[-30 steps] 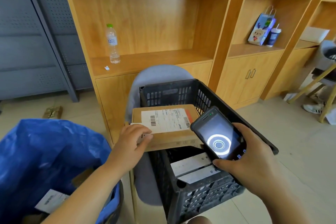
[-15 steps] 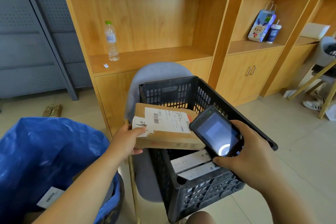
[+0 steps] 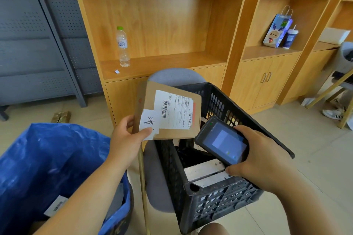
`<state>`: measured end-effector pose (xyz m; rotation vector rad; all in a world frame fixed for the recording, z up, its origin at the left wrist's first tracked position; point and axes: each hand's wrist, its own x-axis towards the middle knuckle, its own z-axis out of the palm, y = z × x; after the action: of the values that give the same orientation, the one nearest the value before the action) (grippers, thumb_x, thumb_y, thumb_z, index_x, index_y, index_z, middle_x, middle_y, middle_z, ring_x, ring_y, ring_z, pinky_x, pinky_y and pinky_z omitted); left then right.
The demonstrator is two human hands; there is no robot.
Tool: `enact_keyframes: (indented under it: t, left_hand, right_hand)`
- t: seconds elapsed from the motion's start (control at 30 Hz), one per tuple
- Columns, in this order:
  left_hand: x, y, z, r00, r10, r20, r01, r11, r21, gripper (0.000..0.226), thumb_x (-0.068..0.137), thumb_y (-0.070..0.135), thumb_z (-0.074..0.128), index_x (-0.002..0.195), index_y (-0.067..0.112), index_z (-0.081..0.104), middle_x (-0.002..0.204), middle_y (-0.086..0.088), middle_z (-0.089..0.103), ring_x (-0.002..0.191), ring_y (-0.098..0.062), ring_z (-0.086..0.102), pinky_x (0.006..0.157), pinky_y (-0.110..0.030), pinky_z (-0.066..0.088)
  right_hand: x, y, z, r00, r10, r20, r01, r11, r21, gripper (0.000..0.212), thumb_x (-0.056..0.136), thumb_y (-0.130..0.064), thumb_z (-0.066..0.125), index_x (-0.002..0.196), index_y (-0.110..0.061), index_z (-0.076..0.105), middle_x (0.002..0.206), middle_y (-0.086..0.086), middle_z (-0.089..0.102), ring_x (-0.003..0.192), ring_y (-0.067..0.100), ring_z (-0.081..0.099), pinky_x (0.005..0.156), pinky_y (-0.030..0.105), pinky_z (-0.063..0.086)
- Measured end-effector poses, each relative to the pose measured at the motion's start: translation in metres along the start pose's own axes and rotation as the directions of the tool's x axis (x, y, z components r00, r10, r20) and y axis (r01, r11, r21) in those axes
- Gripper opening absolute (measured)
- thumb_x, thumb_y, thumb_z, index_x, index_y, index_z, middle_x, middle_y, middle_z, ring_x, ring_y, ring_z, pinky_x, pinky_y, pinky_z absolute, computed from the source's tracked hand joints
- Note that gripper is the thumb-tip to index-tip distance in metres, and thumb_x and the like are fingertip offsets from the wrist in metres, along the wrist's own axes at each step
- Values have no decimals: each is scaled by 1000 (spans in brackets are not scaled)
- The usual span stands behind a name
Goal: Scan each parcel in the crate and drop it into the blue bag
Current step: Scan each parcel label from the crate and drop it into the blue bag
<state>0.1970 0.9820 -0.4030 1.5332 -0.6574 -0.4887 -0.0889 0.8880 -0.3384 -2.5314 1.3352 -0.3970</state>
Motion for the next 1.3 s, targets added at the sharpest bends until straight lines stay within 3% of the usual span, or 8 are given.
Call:
enact_keyframes:
  t: [0.13, 0.27, 0.53, 0.7, 0.87, 1.13, 1.23, 1.3]
  left_hand:
    - [-2, 3, -1, 996, 83, -16, -82, 994, 68, 49, 79, 19, 75, 117, 35, 50, 102, 23, 61, 92, -1, 63, 60, -13, 51]
    - [-4, 5, -1, 993, 113, -19, -111, 989, 93, 53, 80, 21, 75, 124, 33, 49, 104, 25, 58, 93, -1, 61, 63, -13, 50]
    - [-6, 4, -3, 990, 135, -30, -131, 986, 102, 52, 80, 22, 75, 117, 40, 44, 98, 30, 55, 85, 7, 58, 53, -3, 45]
    - [-10, -4, -16, 999, 38, -24, -38, 999, -34, 45, 81, 23, 73, 122, 28, 54, 106, 13, 67, 96, -10, 66, 70, -22, 57]
    - [-29, -27, -56, 990, -139, -17, 126, 937, -326, 26, 85, 13, 67, 111, 13, 63, 101, -4, 74, 91, -22, 72, 64, -29, 59]
    - [-80, -79, -158, 879, -311, -362, 171, 913, -370, 21, 84, 14, 70, 105, 15, 65, 98, -7, 74, 87, -23, 72, 64, -34, 60]
    - [-91, -93, -191, 820, -316, -478, 200, 940, -277, 24, 85, 19, 70, 108, 18, 63, 105, -3, 71, 93, -21, 70, 73, -37, 59]
    - [-94, -101, -205, 800, -301, -519, 314, 947, -66, 29, 88, 27, 66, 116, 21, 61, 112, 4, 66, 96, -14, 65, 77, -32, 52]
  right_hand:
    - [0, -5, -2, 998, -44, 47, 47, 997, -67, 90, 49, -57, 75, 127, -38, 34, 97, -18, 45, 83, 7, 48, 53, 17, 33]
    - [1, -7, -2, 996, -57, 65, 64, 990, -124, 94, 50, -62, 71, 131, -38, 29, 96, -17, 42, 83, 6, 47, 55, 19, 37]
    - [-3, -8, -2, 997, -61, 43, 64, 994, -91, 87, 52, -59, 71, 126, -36, 31, 98, -16, 46, 84, 8, 50, 58, 20, 41]
    - [-5, -19, 4, 998, -67, -2, 67, 995, -69, 91, 49, -58, 73, 127, -37, 31, 97, -18, 42, 79, 7, 49, 53, 18, 34]
    - [0, -48, 18, 988, -153, 33, 153, 988, -7, 94, 48, -54, 78, 129, -35, 34, 96, -19, 42, 73, 6, 49, 51, 15, 30]
    - [6, -111, 55, 954, -285, 90, 279, 958, 71, 92, 48, -50, 80, 127, -37, 35, 97, -18, 46, 84, 8, 49, 61, 28, 44]
    - [6, -131, 69, 941, -311, 134, 300, 949, 98, 95, 48, -49, 81, 130, -36, 34, 103, -16, 48, 87, 9, 51, 61, 26, 44]
    - [4, -140, 76, 933, -329, 148, 315, 943, 110, 94, 48, -47, 83, 128, -37, 34, 97, -20, 43, 82, 7, 49, 56, 18, 37]
